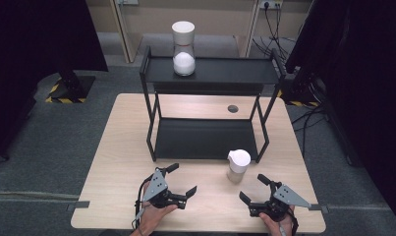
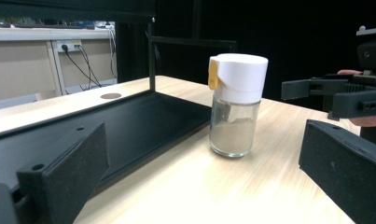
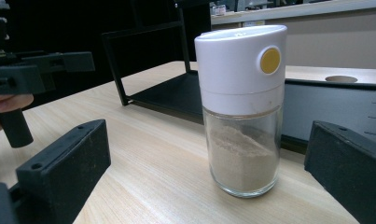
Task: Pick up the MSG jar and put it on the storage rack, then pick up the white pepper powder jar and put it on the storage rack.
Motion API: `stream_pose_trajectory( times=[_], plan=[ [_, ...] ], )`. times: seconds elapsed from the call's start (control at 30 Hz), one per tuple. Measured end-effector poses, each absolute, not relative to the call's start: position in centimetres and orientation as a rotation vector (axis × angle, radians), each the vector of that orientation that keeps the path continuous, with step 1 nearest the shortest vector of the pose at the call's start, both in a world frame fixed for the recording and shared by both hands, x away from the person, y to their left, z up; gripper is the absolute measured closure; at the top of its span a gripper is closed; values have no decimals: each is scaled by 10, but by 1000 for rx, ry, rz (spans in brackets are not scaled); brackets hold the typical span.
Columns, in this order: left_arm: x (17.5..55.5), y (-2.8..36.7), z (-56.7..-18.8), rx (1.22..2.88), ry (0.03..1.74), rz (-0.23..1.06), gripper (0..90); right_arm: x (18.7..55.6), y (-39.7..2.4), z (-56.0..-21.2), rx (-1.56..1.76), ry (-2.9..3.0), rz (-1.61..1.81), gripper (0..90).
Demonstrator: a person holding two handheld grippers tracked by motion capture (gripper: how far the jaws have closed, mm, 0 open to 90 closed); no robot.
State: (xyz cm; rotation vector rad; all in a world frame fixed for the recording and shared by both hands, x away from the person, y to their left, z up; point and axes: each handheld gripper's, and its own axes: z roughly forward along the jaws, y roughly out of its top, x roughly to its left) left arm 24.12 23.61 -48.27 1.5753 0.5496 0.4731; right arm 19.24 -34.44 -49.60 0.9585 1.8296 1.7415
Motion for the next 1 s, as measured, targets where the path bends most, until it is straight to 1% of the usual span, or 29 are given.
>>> stream_pose_trajectory(
  times=[1.0],
  plan=[
    [235, 239, -487, 1557, 575, 487, 8, 193, -342, -496, 957, 1828, 1728, 6]
  ],
)
